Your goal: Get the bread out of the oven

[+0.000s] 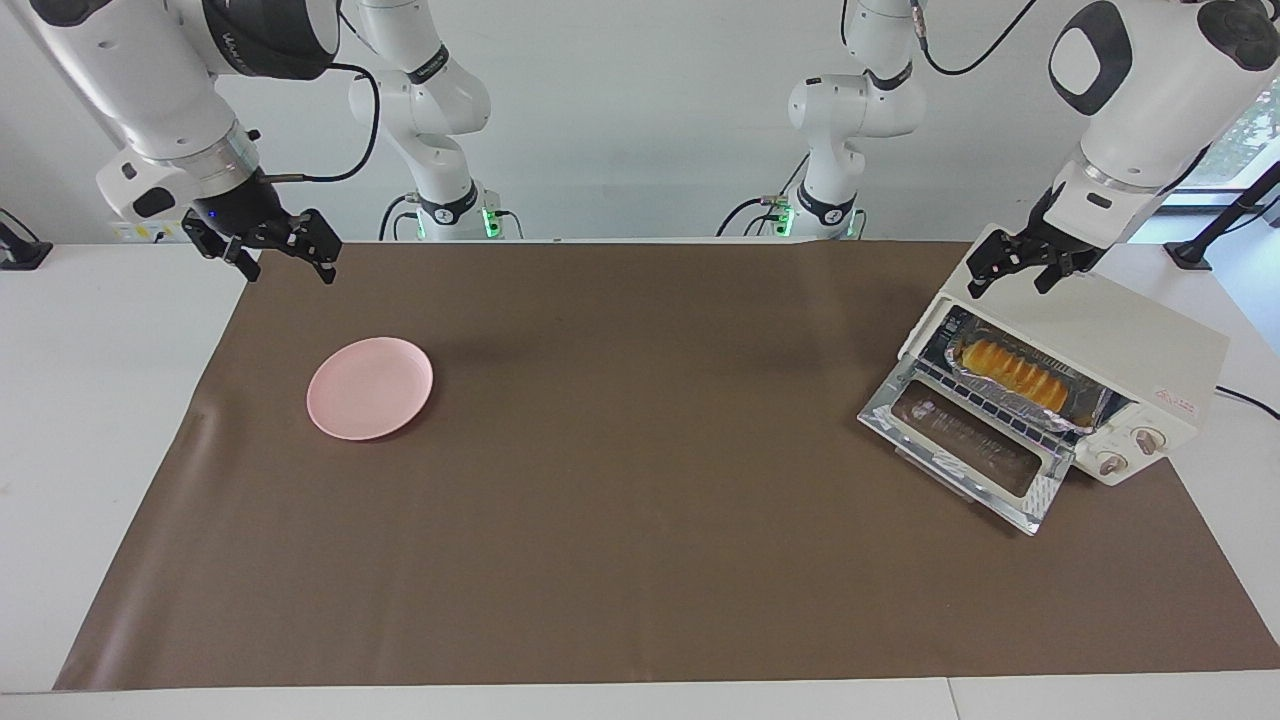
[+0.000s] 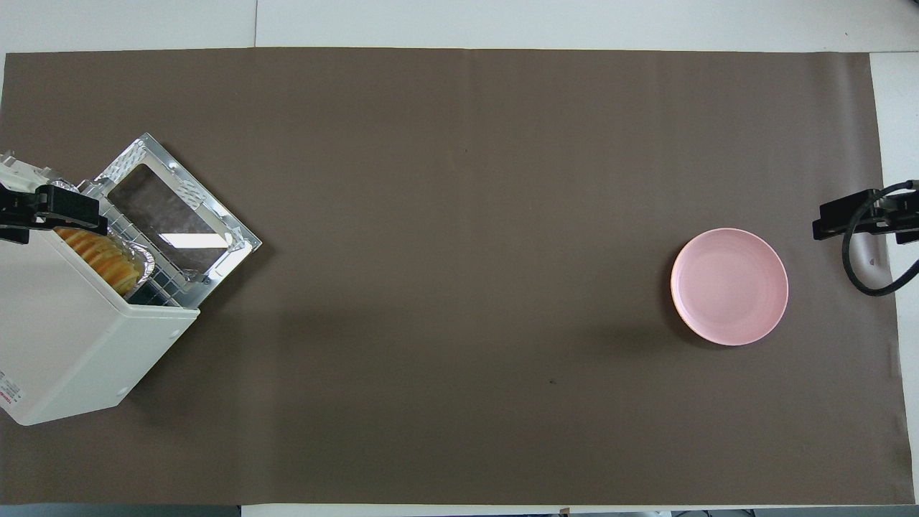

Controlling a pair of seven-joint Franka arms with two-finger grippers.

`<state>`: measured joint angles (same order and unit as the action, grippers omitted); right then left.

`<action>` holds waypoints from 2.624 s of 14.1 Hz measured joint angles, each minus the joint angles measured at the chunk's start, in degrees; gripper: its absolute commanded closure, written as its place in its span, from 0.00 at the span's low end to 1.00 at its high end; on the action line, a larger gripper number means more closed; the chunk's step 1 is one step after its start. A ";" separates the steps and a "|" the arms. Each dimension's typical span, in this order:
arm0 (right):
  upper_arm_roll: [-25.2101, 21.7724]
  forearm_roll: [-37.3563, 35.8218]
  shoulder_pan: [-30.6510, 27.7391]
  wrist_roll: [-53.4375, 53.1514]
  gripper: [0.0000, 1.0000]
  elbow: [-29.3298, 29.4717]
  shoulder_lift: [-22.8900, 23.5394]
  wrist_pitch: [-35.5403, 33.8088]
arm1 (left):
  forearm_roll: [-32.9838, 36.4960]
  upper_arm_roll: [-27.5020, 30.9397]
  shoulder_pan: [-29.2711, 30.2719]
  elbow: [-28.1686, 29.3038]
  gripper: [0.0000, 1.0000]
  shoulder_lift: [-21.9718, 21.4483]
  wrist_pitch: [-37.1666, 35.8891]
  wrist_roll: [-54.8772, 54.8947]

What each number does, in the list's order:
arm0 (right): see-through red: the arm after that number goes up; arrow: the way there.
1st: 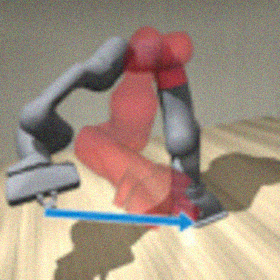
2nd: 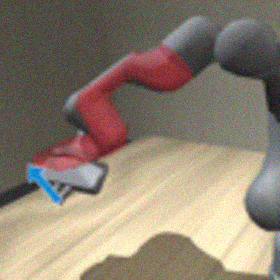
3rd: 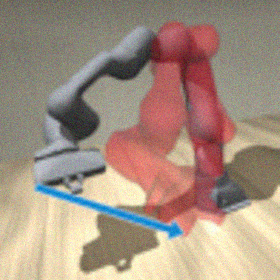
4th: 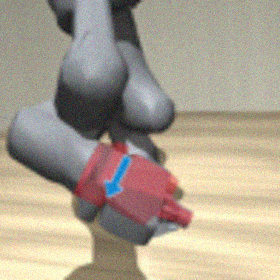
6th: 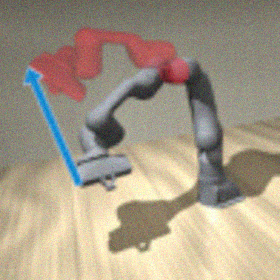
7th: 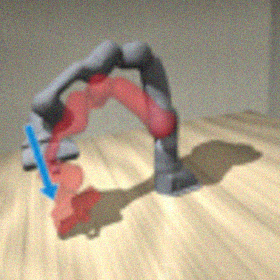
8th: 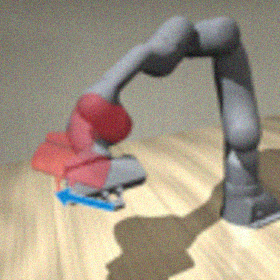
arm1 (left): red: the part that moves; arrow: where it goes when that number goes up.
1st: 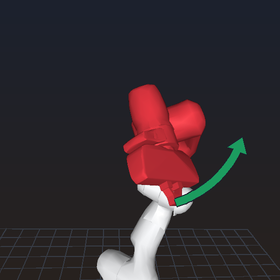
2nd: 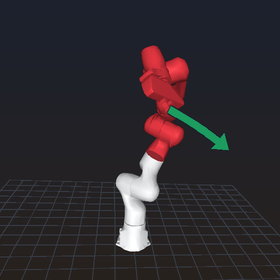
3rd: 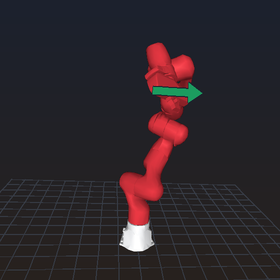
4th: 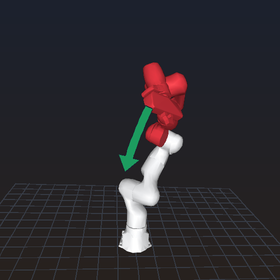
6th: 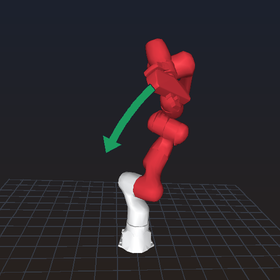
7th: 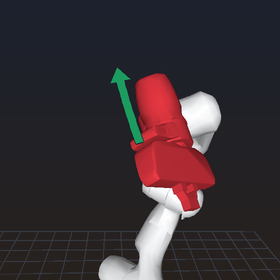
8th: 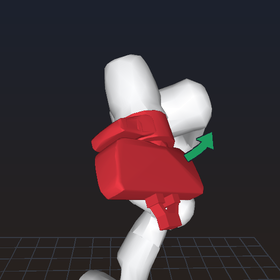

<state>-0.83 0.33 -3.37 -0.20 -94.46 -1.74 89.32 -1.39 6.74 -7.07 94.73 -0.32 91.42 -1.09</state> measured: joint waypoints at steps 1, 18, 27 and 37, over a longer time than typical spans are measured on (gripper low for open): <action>0.00 0.00 0.00 0.00 0.00 0.00 0.00 0.00 | 0.00 -0.04 -0.01 -0.17 0.00 0.08 0.00 -0.06; 0.61 0.00 0.04 4.44 0.00 -0.56 0.00 1.48 | 2.97 -0.21 -2.98 -24.24 0.00 23.77 -7.30 -21.24; 0.74 0.00 0.05 12.29 0.00 -2.12 -0.15 1.75 | 9.90 0.26 -3.23 -16.81 0.00 25.97 2.89 -41.37; 1.11 0.01 1.39 12.33 0.00 -4.00 -0.65 3.56 | 16.83 0.59 -3.95 -6.98 0.00 26.01 6.85 -51.54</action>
<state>0.27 0.34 -1.98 12.13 -98.46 -2.39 92.89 15.45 7.34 -11.02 87.75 25.69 98.27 -52.64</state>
